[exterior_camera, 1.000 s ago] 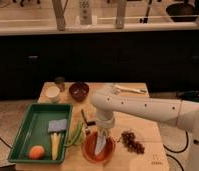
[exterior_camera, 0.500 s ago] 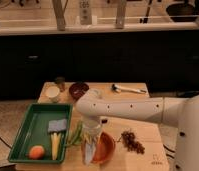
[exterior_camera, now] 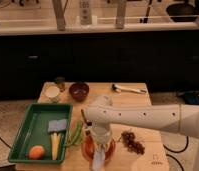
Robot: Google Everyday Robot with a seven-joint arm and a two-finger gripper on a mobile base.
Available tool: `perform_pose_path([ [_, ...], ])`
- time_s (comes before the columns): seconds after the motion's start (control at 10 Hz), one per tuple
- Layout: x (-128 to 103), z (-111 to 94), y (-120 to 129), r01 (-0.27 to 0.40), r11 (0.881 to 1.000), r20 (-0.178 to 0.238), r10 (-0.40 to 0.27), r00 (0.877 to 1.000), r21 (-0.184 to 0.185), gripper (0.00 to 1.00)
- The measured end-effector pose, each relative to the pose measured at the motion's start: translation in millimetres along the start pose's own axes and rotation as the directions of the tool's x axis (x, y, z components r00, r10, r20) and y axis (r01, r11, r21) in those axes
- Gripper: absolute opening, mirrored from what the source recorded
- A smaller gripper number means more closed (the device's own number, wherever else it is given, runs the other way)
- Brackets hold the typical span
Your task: Wipe red bowl with towel
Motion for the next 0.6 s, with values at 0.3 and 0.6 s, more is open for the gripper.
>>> perform_pose_path([
  [0.3, 29.7, -10.7, 14.5, -0.053, 0.999, -0.026, 0.053, 0.998, 0.000, 0.00],
  [0.6, 50.5, -19.2, -14.3, -0.036, 0.999, -0.045, 0.036, 0.998, -0.003, 0.00],
])
